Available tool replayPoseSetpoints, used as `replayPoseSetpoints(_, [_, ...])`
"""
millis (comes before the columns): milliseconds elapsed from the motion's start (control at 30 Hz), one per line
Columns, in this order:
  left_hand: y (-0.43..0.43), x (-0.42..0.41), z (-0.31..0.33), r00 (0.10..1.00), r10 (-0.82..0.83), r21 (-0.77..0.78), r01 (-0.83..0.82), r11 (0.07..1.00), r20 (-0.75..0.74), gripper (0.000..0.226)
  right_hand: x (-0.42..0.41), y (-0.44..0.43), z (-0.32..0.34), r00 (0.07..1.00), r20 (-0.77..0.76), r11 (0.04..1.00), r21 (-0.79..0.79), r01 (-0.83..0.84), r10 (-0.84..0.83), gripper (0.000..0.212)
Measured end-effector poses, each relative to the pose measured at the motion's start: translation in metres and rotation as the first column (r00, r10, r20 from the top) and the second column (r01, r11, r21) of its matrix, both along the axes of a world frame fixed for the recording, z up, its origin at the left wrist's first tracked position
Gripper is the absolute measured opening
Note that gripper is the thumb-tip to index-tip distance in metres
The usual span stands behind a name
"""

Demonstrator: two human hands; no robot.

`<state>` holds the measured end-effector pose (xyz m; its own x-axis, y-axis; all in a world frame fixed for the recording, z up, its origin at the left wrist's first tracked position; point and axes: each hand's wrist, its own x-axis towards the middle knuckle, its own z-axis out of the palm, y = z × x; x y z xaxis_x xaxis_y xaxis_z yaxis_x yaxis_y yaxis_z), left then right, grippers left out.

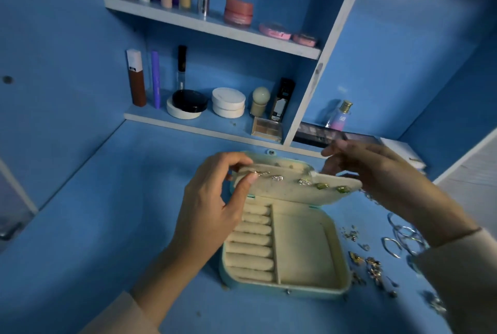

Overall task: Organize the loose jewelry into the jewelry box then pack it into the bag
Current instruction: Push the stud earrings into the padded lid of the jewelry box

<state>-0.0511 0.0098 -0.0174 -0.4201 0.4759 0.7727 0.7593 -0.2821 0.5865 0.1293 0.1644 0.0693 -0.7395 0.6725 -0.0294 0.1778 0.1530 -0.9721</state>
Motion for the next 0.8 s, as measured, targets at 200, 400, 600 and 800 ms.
replayPoseSetpoints(200, [0.023, -0.008, 0.005, 0.998, 0.015, -0.039, -0.013, 0.999, 0.067, 0.02, 0.018, -0.005, -0.021, 0.977, -0.115, 0.982, -0.07, 0.173, -0.18, 0.068])
replayPoseSetpoints(400, [0.033, -0.007, -0.005, 0.966, -0.103, -0.138, 0.139, 0.981, 0.239, 0.039, 0.032, -0.018, -0.026, 0.983, 0.029, 0.983, 0.025, 0.179, -0.18, 0.028])
replayPoseSetpoints(600, [0.036, -0.007, -0.013, 0.913, -0.131, -0.105, 0.185, 0.977, 0.388, 0.042, 0.051, -0.019, -0.031, 0.943, 0.282, 0.931, 0.358, 0.065, -0.174, 0.015])
replayPoseSetpoints(800, [0.038, -0.004, -0.014, 0.917, -0.109, -0.099, 0.158, 0.982, 0.384, 0.015, 0.071, -0.024, -0.031, 0.796, 0.59, 0.769, 0.569, -0.292, -0.134, 0.014])
